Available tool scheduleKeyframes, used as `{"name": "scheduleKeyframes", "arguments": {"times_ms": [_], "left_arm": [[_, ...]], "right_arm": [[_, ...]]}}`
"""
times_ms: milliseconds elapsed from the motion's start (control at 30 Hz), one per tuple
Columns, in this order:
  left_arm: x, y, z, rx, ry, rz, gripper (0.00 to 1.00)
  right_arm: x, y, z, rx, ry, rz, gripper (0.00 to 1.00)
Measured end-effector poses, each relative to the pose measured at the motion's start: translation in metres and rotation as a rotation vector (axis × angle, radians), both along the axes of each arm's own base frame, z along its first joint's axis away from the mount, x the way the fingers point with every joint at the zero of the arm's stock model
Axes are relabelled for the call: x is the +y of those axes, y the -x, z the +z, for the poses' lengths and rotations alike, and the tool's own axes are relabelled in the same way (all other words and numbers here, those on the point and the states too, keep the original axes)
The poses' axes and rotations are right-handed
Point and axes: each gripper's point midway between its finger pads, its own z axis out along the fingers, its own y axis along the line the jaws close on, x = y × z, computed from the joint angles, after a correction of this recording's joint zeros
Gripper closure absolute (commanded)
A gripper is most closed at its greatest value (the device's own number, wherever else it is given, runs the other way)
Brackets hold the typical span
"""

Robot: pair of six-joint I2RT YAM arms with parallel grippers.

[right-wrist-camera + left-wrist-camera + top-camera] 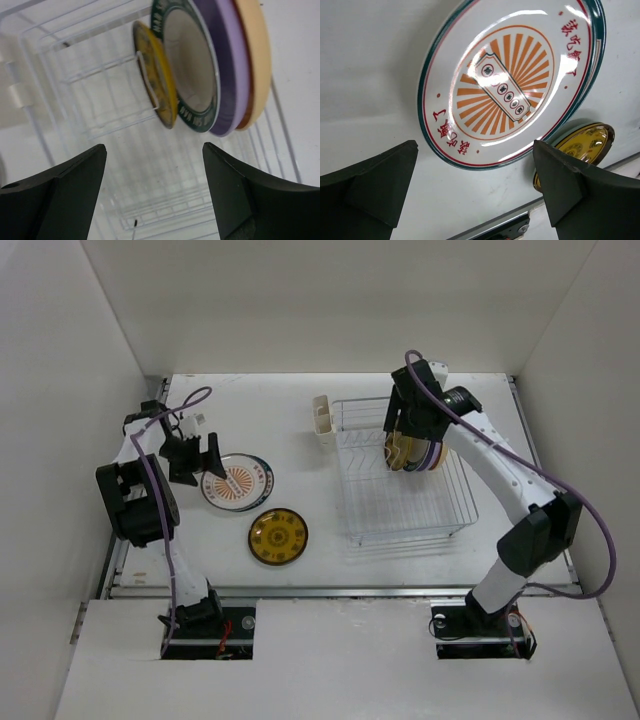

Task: Unload the plates from the dish rack

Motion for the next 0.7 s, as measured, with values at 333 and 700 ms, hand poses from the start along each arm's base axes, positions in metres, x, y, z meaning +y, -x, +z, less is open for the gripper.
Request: {"name": "scheduleKeyframes", "arguments": {"times_ms": [333, 700], "left_arm": [[-0.024, -0.001, 0.011, -0.041, -0.119, -0.132, 0.0], [-0.015, 0.0, 0.016, -0.058, -0.174, -0.113, 0.0]], "right_arm": [[-0.027, -0.025, -0.07, 0.162, 0.213, -0.113, 0.37], [-0.031, -0.053, -0.102, 0.197, 0.325, -0.148, 0.68]]}}
